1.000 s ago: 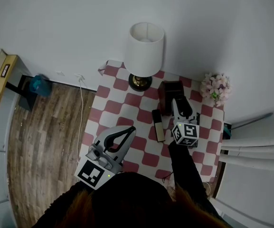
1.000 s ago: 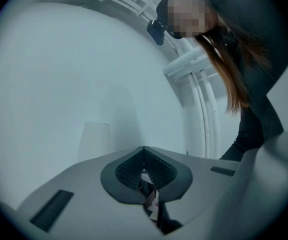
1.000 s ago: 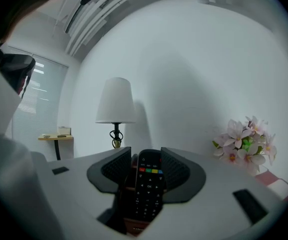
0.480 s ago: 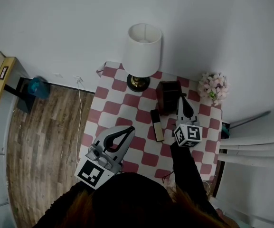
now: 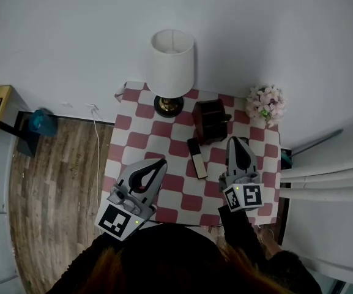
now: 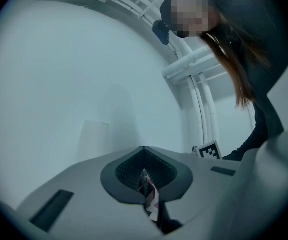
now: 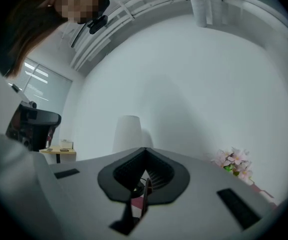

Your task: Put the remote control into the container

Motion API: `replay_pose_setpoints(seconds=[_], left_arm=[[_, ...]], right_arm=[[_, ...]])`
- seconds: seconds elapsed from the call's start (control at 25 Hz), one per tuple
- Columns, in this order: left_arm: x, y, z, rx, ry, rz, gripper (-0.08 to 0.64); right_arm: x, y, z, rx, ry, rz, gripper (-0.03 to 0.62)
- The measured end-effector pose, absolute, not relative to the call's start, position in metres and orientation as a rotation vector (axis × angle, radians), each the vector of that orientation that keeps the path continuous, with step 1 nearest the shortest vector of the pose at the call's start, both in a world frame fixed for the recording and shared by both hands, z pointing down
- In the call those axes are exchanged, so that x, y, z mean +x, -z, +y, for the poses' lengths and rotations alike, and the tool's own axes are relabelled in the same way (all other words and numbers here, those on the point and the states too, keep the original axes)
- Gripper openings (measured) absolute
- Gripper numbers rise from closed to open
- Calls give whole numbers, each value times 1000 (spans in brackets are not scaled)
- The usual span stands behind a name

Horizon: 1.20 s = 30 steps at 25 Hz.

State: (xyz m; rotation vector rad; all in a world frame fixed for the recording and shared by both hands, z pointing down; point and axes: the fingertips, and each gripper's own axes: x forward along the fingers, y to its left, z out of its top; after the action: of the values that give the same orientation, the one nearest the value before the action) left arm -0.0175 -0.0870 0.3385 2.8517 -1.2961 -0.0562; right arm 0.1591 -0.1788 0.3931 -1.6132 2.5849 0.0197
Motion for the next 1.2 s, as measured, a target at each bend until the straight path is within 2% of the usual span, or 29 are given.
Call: replay_pose_setpoints(seconds=[0.56, 1.2], left_arm=[[4, -354, -75, 2912, 79, -1141, 8], [11, -365, -60, 2910, 81, -1071, 8]], right_arm=[[145, -391, -90, -1655, 113, 2616, 15], [143, -377, -66, -1659, 119, 2612, 15]])
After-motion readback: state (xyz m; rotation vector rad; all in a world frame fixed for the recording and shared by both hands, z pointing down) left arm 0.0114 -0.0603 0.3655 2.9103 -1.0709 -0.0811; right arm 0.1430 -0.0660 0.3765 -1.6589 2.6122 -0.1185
